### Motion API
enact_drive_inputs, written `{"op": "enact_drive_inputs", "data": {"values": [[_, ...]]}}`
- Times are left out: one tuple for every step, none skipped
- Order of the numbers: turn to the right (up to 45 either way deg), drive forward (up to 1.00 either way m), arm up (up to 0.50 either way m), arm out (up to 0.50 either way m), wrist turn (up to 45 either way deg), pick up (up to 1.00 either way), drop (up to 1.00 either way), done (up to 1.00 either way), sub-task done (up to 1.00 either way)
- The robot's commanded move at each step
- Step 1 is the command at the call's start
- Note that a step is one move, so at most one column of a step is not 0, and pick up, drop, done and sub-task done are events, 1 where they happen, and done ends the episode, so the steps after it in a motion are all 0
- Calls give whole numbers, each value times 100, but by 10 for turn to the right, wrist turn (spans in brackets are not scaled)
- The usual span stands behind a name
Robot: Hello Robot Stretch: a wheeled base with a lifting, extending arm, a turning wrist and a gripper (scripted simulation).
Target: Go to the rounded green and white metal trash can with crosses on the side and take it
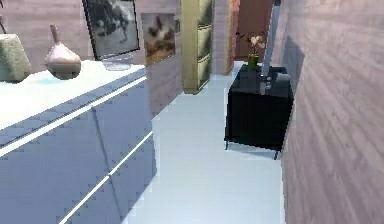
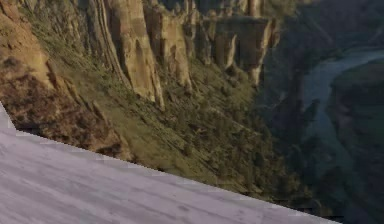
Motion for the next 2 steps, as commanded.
{"op": "enact_drive_inputs", "data": {"values": [[0, 5, 0, 0, 0, 0, 0, 0, 0], [0, 100, 0, 0, 0, 0, 0, 0, 0]]}}
